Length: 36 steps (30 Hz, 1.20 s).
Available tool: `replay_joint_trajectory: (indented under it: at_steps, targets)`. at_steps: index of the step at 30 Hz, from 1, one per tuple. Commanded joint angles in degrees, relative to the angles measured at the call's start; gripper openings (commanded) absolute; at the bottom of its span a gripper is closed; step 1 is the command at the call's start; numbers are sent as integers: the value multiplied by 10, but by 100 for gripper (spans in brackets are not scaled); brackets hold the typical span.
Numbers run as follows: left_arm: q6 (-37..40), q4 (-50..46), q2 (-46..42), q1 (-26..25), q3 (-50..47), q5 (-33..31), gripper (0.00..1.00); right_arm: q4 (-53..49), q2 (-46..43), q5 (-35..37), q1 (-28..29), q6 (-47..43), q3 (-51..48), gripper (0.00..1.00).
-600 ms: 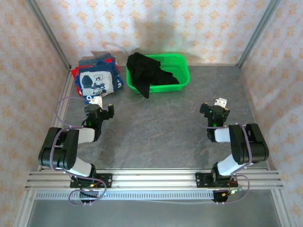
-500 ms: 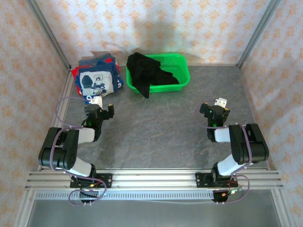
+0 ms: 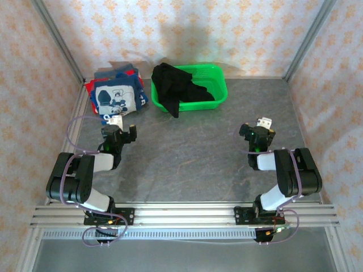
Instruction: Fold and stack the t-shirts
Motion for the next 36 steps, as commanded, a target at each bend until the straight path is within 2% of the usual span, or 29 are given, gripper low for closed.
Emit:
replay_joint_trajectory:
  at_steps: [1, 5, 6, 8, 10, 15, 19, 25, 31, 36]
  targets:
    - [7, 9, 0, -1, 13, -19, 100, 18, 2, 7, -3, 4, 4, 99]
    - [13, -3, -7, -1, 18, -5, 100, 9, -17, -7, -4, -2, 3, 99]
    - [21, -52, -22, -2, 39, 9, 100, -25, -39, -14, -1, -8, 12, 99]
    - [32, -202, -61, -4, 112, 37, 100, -147, -101, 0, 10, -7, 44, 99]
    - [17, -291, -102, -7, 162, 53, 100, -274, -178, 1, 14, 35, 75, 99]
    - [-55, -459, -183, -12, 269, 53, 100, -544, -291, -49, 27, 131, 160, 99]
    - [-125, -554, -182, -23, 365, 71, 100, -690, -319, -135, 27, 179, 235, 99]
    - [-203, -645, -93, -44, 515, 119, 100, -777, -284, -281, 27, 229, 324, 99]
    - [-231, -765, 54, -74, 671, 154, 100, -772, -215, -336, 27, 261, 387, 99]
    - [-250, -851, 191, -105, 815, 160, 100, -763, -108, -391, 27, 284, 437, 99]
